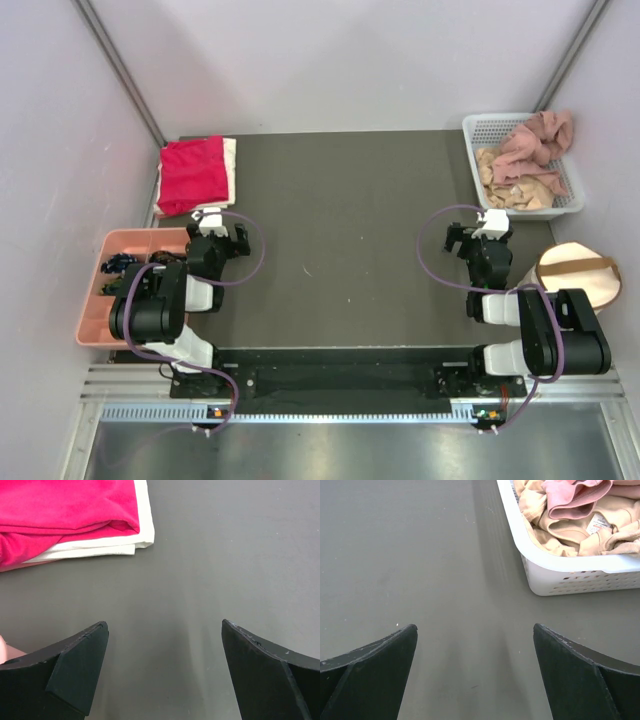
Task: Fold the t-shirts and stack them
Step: Grab crumpled tshirt from bin with the right arm
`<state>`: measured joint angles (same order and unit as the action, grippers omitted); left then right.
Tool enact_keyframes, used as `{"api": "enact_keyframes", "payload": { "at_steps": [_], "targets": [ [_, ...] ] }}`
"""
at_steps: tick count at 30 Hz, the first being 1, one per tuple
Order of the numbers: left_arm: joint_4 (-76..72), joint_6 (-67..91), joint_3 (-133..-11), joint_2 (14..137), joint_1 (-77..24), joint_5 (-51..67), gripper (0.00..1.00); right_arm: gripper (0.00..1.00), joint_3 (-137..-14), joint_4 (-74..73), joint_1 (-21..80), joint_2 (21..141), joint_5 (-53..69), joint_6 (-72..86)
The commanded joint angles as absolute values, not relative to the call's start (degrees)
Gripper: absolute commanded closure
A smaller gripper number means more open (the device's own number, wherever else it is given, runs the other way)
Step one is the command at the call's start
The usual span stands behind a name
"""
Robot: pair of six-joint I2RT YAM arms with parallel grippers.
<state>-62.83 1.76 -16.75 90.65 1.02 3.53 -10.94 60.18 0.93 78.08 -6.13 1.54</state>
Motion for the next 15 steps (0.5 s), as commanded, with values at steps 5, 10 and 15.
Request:
{"api": "enact_keyframes", "payload": {
  "at_steps": [5,10,15],
  "targets": [
    [-65.21,1.49,-17.75,91.05,0.88,3.08,0.01,0.01,-11.87,62.14,0.35,78.05,-5.45,1.93],
    [-65.21,1.67,-17.75,91.05,0.88,2.90,0.01,0.01,-11.87,61.96,0.44,78.05,-5.54,1.93],
    [-65.21,1.67,-17.75,91.14,0.88,2.90,0.01,0.01,-11.95,61.79,0.53,77.96,-5.62,2.02]
  ]
}}
